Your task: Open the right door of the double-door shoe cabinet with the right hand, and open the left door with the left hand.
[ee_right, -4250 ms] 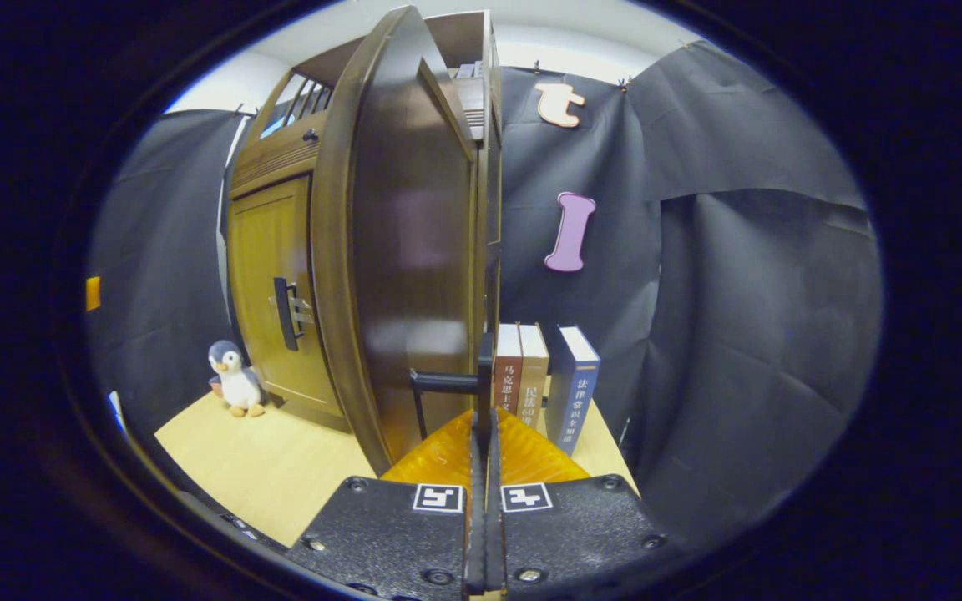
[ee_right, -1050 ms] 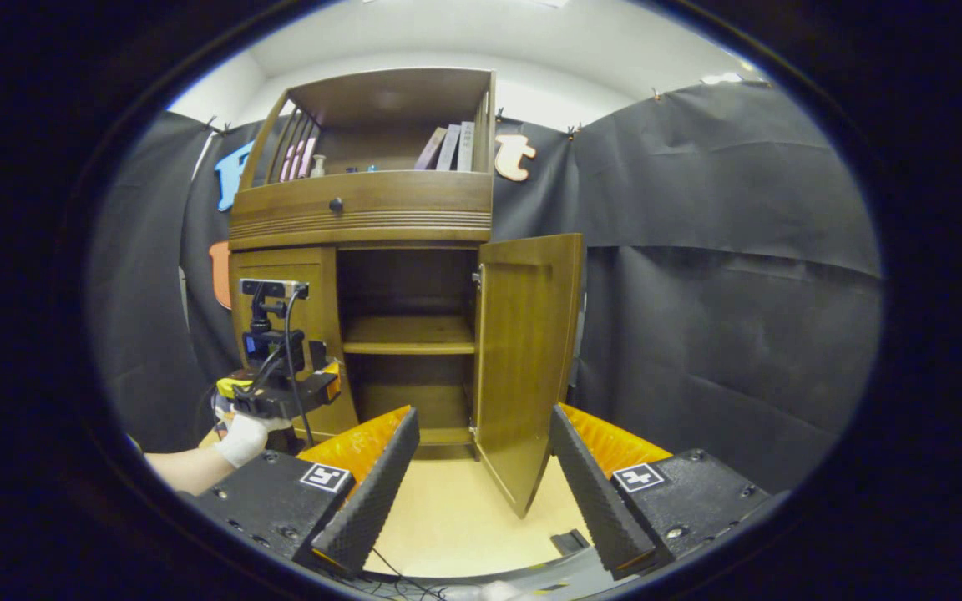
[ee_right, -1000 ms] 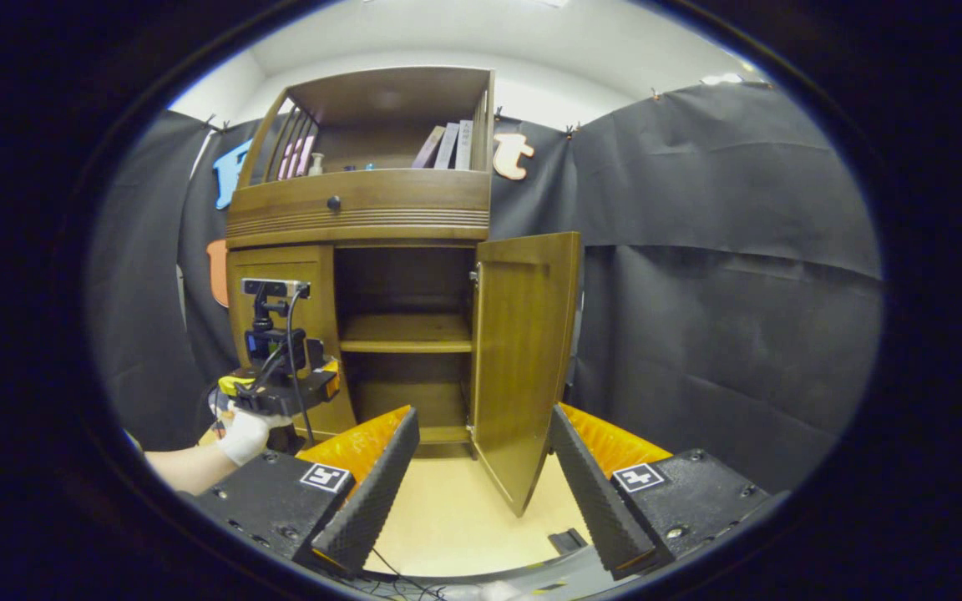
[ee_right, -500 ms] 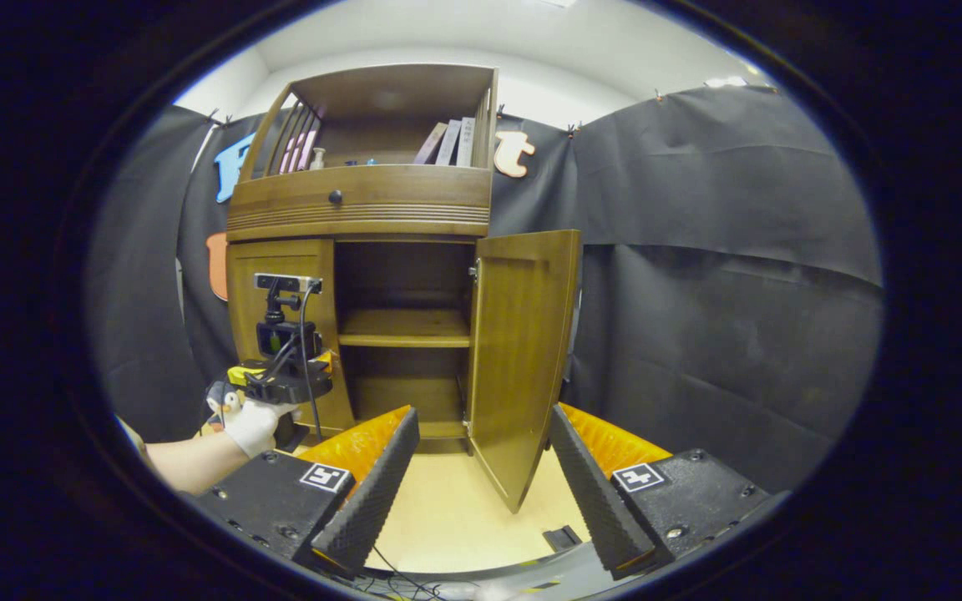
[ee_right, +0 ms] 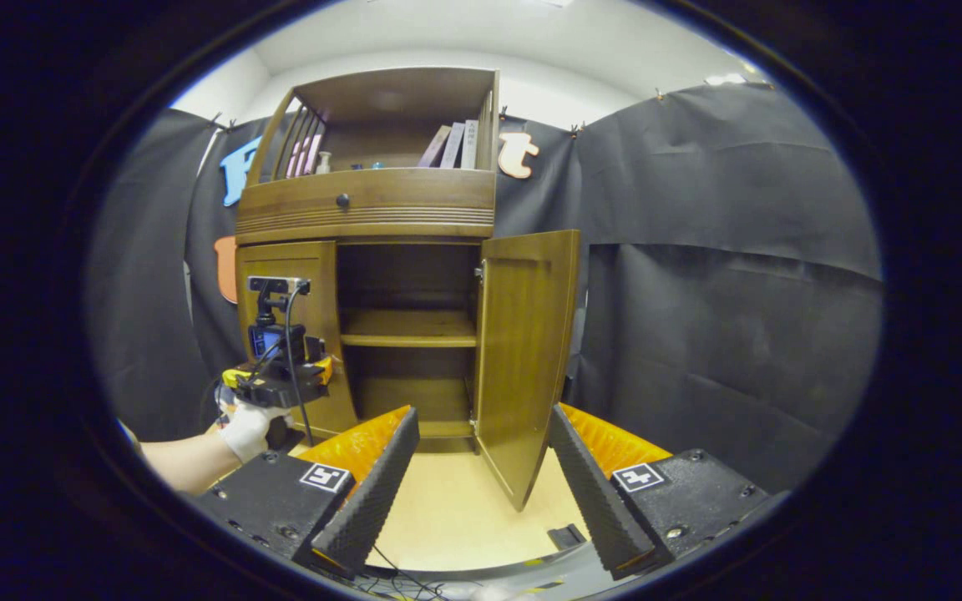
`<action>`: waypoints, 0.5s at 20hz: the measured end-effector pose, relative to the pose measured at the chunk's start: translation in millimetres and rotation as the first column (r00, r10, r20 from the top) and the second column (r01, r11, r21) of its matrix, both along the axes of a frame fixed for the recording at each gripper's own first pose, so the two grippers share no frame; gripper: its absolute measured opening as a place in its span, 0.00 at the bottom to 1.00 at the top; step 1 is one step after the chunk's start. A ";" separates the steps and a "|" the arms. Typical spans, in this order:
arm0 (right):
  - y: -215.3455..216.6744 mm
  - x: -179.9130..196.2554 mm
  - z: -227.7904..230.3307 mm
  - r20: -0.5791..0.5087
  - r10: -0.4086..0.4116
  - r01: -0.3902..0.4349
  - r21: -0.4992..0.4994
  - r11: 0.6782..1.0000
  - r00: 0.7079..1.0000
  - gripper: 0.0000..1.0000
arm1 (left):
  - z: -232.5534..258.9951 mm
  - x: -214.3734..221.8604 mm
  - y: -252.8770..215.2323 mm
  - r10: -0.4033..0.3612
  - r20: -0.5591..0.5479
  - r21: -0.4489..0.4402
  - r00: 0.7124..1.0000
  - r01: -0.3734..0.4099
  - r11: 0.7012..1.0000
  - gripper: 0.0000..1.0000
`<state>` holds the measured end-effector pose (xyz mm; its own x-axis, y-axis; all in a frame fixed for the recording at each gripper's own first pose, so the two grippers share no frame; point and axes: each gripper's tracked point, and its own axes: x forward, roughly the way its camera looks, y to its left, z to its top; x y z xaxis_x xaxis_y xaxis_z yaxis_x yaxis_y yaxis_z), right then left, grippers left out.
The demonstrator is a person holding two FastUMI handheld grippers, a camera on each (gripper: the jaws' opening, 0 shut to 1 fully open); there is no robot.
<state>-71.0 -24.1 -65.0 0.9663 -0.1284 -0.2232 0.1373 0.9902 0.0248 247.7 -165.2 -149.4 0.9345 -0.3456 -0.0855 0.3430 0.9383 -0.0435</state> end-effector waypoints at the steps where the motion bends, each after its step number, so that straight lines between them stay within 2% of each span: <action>1: 1.2 -6.4 -2.9 0.001 0.010 -0.010 0.009 1.000 1.000 0.99 | 0.0 -7.1 3.4 -0.004 0.005 -0.001 1.000 0.004 1.000 0.36; 2: 3.7 -10.1 -4.3 -0.001 0.020 -0.020 0.014 1.000 1.000 0.99 | -0.3 -15.0 7.7 -0.007 0.007 -0.004 1.000 0.007 1.000 0.27; 10: 24.5 -14.6 -10.8 -0.013 0.118 -0.117 0.037 0.992 0.993 1.00 | -2.5 -73.0 53.5 0.014 0.005 0.004 1.000 -0.014 1.000 0.27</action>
<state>-85.6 0.4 -75.8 0.9708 -0.0059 -0.2400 0.0207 0.9980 0.0593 174.7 -111.7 -151.9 0.9395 -0.3325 -0.0826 0.3304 0.9431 -0.0382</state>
